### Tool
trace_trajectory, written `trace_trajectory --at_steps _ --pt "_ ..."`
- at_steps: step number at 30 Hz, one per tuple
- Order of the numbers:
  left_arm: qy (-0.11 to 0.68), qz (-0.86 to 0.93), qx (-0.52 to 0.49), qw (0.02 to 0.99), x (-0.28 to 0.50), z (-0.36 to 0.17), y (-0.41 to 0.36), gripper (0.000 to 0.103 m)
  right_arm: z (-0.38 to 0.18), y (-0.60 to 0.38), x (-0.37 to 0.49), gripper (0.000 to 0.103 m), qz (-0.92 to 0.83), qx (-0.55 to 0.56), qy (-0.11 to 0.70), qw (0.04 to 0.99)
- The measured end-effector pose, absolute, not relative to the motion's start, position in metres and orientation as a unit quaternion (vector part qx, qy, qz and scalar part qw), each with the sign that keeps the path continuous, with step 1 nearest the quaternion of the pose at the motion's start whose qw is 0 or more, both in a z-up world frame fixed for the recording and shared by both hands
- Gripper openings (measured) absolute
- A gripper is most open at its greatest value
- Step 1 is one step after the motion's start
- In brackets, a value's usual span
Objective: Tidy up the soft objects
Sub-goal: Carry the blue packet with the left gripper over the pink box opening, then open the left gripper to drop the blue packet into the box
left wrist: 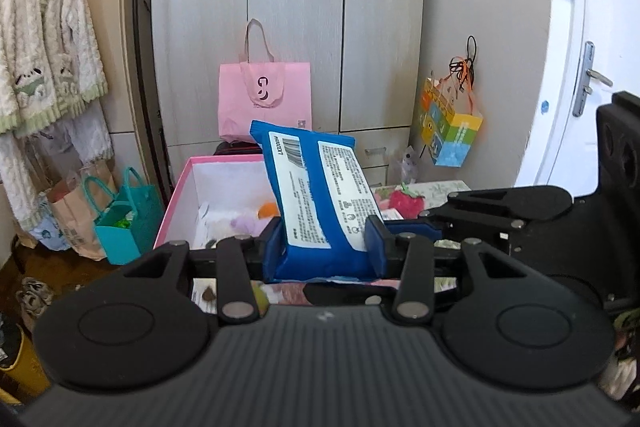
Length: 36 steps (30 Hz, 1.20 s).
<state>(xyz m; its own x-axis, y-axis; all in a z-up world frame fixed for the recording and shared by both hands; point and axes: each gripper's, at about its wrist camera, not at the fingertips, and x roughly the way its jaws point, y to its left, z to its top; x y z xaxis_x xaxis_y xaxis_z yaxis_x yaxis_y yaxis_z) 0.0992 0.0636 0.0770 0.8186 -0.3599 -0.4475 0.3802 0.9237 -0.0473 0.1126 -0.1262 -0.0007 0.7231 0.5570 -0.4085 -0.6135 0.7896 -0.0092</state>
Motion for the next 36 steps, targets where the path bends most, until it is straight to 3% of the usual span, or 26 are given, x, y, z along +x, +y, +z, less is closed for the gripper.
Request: trace_trajectory --at_steps 10,19,25,36 --pt "0.273 -0.198 -0.019 0.941 0.184 0.05 0.065 0.042 -0.013 -0.12 0.188 0.059 0.274 -0.059 0.241 0.929" --pt "0.295 -0.189 -0.049 0.935 0.21 0.021 0.074 0.042 -0.039 -0.109 0.214 0.059 0.262 -0.077 0.28 0.92" --pt "0.282 -0.183 -0.077 0.939 0.202 0.024 0.093 0.046 -0.043 -0.103 0.209 0.063 0.245 -0.105 0.294 0.918" --pt "0.253 -0.177 -0.041 0.95 0.149 0.051 0.109 0.057 -0.022 -0.105 0.154 0.071 0.246 -0.135 0.246 0.928"
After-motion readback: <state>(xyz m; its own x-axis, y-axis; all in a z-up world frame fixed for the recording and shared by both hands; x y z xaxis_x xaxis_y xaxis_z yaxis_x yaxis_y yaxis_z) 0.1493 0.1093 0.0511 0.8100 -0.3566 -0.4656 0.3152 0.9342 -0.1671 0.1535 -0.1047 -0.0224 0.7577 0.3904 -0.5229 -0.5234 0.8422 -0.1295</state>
